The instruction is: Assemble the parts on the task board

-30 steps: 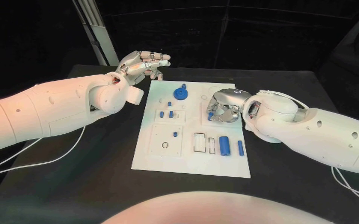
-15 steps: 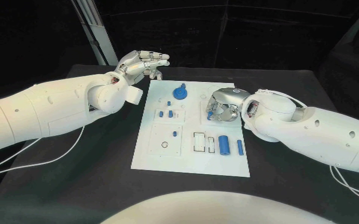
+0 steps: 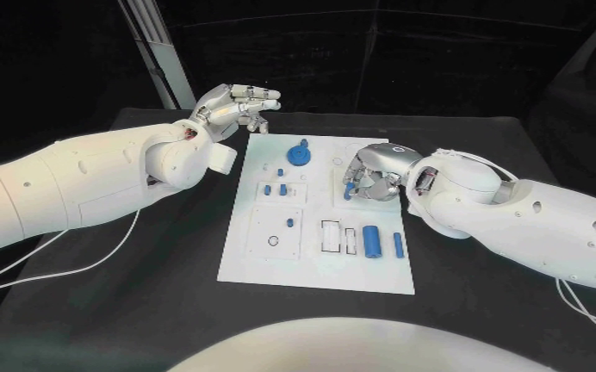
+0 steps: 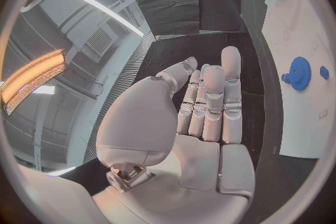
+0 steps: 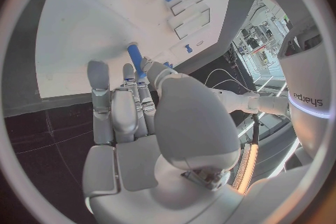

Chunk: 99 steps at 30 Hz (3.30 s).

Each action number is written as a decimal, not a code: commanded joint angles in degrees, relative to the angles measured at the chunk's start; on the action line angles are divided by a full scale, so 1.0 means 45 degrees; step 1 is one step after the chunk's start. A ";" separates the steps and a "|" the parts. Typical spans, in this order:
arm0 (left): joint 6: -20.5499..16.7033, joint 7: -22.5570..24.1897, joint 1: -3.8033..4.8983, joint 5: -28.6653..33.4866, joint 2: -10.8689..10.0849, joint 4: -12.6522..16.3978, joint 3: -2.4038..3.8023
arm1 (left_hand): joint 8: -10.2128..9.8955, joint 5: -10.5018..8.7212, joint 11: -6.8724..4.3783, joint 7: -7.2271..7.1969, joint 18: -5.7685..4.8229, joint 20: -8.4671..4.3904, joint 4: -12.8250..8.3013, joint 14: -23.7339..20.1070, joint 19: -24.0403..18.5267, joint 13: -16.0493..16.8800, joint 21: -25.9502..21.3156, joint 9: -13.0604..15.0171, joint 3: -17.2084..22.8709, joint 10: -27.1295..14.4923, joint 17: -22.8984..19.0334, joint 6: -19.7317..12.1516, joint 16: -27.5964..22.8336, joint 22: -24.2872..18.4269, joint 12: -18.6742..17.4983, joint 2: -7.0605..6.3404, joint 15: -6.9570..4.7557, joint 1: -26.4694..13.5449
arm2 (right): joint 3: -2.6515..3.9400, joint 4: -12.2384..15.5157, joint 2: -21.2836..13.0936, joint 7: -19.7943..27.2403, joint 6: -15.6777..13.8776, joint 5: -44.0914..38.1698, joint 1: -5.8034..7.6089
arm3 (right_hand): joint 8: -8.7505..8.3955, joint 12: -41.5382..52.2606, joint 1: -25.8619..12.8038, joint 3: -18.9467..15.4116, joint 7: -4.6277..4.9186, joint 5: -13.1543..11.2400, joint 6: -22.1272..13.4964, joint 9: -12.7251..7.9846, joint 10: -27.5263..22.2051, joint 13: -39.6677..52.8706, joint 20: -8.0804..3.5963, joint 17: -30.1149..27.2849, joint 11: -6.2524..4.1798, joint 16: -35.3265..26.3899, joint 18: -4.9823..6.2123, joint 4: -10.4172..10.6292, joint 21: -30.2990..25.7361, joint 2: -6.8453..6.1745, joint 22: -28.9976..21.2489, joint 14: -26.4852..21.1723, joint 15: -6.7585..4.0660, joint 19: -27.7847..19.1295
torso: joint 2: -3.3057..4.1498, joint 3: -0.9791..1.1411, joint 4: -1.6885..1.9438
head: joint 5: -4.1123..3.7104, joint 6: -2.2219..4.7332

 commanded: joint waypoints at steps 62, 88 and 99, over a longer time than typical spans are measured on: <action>0.0143 0.0113 0.0003 0.0058 0.0220 -0.0071 0.0011 | 0.0073 -0.0039 -0.0021 0.0026 0.0079 0.0031 -0.0008 -0.0102 -0.0071 0.0021 -0.0094 -0.0014 -0.0075 -0.0124 -0.0010 -0.0017 -0.0045 -0.0032 0.0106 0.0141 -0.0006 0.0029 | -0.1056 -0.0348 0.3363 0.1994 -0.0063 0.0104 -0.0448 | -0.0047 -0.0210 -0.0057 0.0272 0.0046 0.0240 0.0069 -0.0015 -0.0007 -0.0023 -0.0016 0.0058 0.0025 0.0118 -0.0009 -0.0020 0.0110 0.0012 0.0033 0.0419 -0.0046 0.0121 | 0.0023 -0.0001 0.0008 | 0.0881 -0.0437; 0.0178 0.0090 -0.0001 0.0058 0.0223 -0.0079 0.0011 | 0.0073 -0.0039 -0.0021 0.0026 0.0079 0.0031 -0.0008 -0.0102 -0.0071 0.0021 -0.0094 -0.0014 -0.0075 -0.0124 -0.0010 -0.0017 -0.0045 -0.0032 0.0106 0.0141 -0.0006 0.0029 | -0.1153 -0.0651 0.3675 0.1841 0.0318 -0.0194 -0.0491 | -0.0053 -0.0228 -0.0050 0.0292 0.0049 0.0255 0.0073 -0.0016 -0.0011 -0.0023 -0.0014 0.0039 0.0029 0.0111 -0.0008 -0.0025 0.0109 0.0024 0.0027 0.0414 -0.0043 0.0115 | 0.0022 -0.0005 -0.0003 | 0.0898 -0.0503; 0.0187 0.0075 -0.0001 0.0058 0.0220 -0.0080 0.0011 | 0.0073 -0.0039 -0.0021 0.0026 0.0079 0.0031 -0.0008 -0.0102 -0.0071 0.0021 -0.0094 -0.0014 -0.0075 -0.0124 -0.0010 -0.0017 -0.0045 -0.0032 0.0106 0.0141 -0.0006 0.0029 | -0.1294 -0.0649 0.3745 0.1818 0.0388 -0.0262 -0.0522 | -0.0053 -0.0228 -0.0050 0.0292 0.0049 0.0255 0.0073 -0.0016 -0.0011 -0.0023 -0.0014 0.0039 0.0029 0.0111 -0.0008 -0.0025 0.0109 0.0024 0.0027 0.0414 -0.0043 0.0115 | 0.0023 -0.0004 0.0005 | 0.0910 -0.0533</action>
